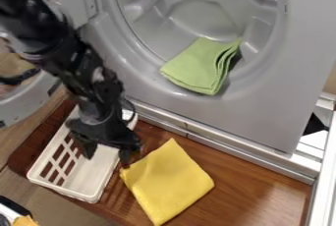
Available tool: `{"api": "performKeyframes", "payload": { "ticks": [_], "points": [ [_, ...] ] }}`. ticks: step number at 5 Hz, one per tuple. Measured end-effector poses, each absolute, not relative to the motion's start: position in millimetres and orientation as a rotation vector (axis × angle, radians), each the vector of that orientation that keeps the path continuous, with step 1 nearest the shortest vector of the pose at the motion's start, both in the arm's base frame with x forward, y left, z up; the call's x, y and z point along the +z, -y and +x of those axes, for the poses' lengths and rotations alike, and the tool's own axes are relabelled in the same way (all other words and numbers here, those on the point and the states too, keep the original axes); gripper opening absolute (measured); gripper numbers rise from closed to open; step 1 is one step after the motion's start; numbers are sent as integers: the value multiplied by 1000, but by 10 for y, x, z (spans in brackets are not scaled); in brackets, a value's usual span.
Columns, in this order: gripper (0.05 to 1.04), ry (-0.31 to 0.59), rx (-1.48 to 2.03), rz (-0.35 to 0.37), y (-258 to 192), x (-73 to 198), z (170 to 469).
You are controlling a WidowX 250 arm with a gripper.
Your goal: Move the basket to the right side of the table
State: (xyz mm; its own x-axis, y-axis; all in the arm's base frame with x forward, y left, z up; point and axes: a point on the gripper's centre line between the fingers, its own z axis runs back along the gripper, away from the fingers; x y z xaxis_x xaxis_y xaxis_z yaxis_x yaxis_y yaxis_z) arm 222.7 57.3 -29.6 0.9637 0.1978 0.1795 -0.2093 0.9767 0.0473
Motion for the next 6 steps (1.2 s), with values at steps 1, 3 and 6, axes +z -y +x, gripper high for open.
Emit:
{"api": "performKeyframes", "payload": {
  "ticks": [1,3,6],
  "points": [
    [950,164,238,44,-552,-437,2229],
    [367,168,194,40,-460,-542,2286],
    [107,200,190,43,-410,-395,2270]
  ]
}}
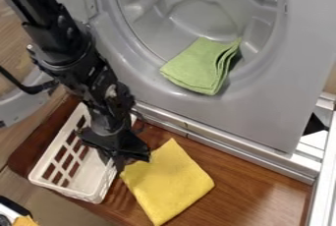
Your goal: Move the basket to the right side of the table
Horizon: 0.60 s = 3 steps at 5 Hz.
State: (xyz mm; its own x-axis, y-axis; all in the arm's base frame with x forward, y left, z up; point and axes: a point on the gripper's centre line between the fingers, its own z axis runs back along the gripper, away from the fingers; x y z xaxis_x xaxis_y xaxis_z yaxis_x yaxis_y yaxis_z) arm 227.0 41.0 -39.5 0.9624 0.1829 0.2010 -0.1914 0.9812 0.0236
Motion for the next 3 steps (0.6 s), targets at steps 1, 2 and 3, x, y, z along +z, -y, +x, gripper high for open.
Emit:
{"api": "performKeyframes", "payload": {
  "ticks": [1,2,3],
  "points": [
    [101,203,192,67,-422,-298,2263],
    [90,231,179,78,-255,-153,2278],
    [90,244,160,90,8,8,2307]
  ]
}}
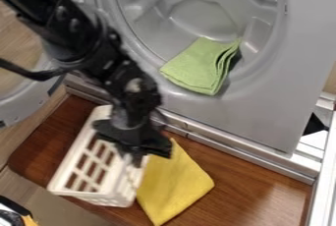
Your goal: Move the basket to the right side of the table
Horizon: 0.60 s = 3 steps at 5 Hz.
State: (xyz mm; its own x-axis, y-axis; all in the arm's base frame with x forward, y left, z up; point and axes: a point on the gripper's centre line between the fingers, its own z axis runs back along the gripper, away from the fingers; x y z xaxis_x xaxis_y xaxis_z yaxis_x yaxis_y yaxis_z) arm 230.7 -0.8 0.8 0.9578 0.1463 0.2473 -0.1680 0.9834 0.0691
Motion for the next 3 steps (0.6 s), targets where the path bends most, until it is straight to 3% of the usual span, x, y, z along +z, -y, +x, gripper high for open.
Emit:
{"api": "performKeyframes", "payload": {
  "ticks": [1,2,3],
  "points": [
    [90,313,113,27,419,238,2344],
    [90,341,14,-41,902,240,2406],
    [90,321,-39,-61,1259,106,2422]
  ]
}}
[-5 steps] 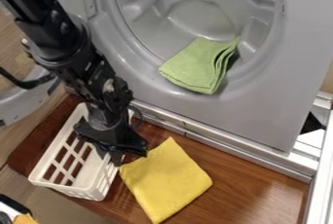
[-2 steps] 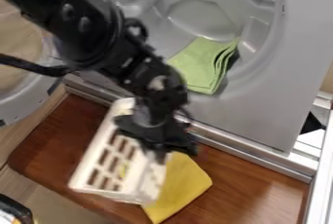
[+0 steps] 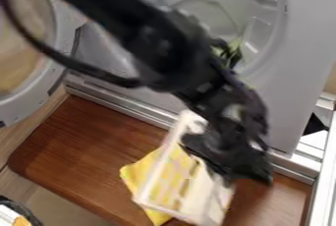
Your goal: Move the basket to the right side of the table
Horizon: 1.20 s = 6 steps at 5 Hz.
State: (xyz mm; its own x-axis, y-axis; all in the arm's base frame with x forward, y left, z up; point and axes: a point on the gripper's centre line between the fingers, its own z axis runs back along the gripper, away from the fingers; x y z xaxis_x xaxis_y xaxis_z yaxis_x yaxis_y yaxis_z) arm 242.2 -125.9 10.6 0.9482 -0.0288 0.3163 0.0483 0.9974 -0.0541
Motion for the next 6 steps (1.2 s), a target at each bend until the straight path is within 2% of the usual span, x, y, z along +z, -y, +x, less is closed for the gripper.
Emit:
{"api": "performKeyframes", "payload": {
  "ticks": [3,4,6],
  "points": [
    [119,261,-142,-70,1845,-282,2355],
    [311,234,-141,-71,1875,-330,2337],
    [909,225,-135,-43,1861,-356,2282]
  ]
}}
